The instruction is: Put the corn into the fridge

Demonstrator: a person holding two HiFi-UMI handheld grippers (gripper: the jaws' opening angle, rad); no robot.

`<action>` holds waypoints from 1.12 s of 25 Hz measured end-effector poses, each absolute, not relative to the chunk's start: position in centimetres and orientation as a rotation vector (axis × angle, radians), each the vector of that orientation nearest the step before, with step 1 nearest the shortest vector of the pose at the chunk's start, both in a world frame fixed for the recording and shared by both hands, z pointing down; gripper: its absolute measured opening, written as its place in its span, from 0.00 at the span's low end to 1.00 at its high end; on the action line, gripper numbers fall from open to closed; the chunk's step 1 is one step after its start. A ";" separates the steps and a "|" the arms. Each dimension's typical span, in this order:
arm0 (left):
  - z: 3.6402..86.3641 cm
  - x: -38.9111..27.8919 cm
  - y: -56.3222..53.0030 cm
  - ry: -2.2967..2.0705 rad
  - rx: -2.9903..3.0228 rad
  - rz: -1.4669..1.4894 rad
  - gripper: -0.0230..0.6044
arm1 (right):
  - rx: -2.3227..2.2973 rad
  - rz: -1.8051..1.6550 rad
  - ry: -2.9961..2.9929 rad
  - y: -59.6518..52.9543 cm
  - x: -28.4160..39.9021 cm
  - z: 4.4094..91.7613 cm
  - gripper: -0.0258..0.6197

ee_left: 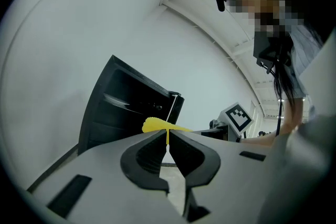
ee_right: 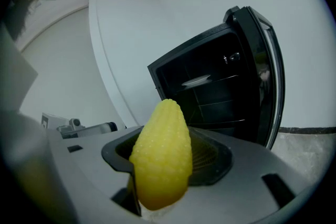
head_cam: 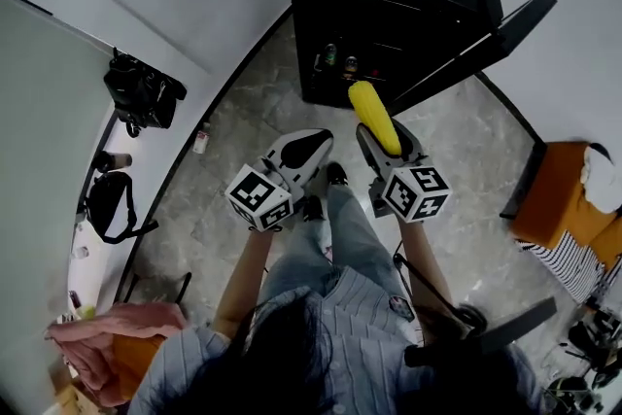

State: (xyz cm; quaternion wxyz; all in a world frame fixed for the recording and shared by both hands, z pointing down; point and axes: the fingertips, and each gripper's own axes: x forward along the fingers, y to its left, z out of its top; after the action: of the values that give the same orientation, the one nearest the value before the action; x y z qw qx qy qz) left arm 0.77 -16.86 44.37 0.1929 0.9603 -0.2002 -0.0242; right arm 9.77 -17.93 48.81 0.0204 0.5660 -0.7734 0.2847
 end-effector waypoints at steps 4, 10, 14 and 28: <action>44.6 1.6 -18.6 -0.567 2.739 -0.081 0.05 | 1.769 0.890 -2.391 -20.5 11.0 50.6 0.42; 46.4 2.4 -20.6 -0.599 2.726 -0.070 0.05 | 1.772 0.901 -2.383 -24.3 12.5 52.9 0.42; 47.6 2.8 -21.8 -0.633 2.711 -0.087 0.05 | 1.756 0.890 -2.371 -26.7 13.5 54.7 0.42; 52.2 3.1 -24.6 -0.684 2.650 -0.050 0.05 | 1.700 0.921 -2.310 -35.6 14.5 61.3 0.42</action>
State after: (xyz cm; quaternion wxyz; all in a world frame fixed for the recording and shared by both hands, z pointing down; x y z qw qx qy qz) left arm 3.06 -24.63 52.22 0.2008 0.9484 -0.2447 -0.0179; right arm 14.47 -35.60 61.34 0.0645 0.5632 -0.7652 0.3050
